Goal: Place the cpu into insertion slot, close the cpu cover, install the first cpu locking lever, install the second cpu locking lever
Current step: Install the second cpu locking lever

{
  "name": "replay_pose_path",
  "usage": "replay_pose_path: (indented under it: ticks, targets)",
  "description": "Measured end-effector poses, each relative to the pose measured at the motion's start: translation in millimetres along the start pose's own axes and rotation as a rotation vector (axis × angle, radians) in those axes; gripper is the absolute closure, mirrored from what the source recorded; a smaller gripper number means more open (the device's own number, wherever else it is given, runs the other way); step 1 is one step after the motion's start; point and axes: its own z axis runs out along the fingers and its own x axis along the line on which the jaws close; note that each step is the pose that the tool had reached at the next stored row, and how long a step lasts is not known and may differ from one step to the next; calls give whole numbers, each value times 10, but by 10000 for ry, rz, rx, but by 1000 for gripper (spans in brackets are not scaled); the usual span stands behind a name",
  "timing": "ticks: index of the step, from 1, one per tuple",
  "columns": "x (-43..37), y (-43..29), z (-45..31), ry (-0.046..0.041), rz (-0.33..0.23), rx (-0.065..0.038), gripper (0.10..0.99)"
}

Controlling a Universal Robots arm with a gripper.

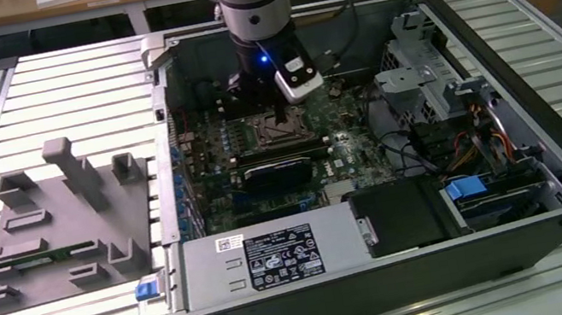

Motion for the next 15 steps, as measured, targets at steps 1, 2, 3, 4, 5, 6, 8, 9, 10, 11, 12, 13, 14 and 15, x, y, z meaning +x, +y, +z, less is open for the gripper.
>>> replay_pose_path:
  ticks: [1, 2, 3, 4, 5, 6, 8, 9, 10, 11, 12, 13, 14, 15]
  targets:
    - [-3, -11, -1, 1, 0, 1, 980]
    - [-5, -20, -2, 0, 0, 3, 980]
    - [-6, -25, -2, 0, -1, 4, 980]
    - [-6, -28, -2, -1, 0, 5, 980]
    - [-7, -31, -5, 0, 0, 7, 980]
    - [-8, -33, -8, 0, 0, 8, 980]
    - [-11, -38, -18, -1, -1, 5, 980]
    - [-12, -41, -25, -1, -1, 5, 980]
    - [-13, -44, -32, -1, -1, 5, 980]
    - [-15, -47, -41, -1, -1, 6, 980]
    - [-16, -48, -46, -1, 0, 6, 980]
    - [-16, -49, -51, -1, 1, 5, 980]
    - [-18, -51, -55, -2, 0, 3, 980]
    - [-19, -53, -59, -1, -1, 4, 980]
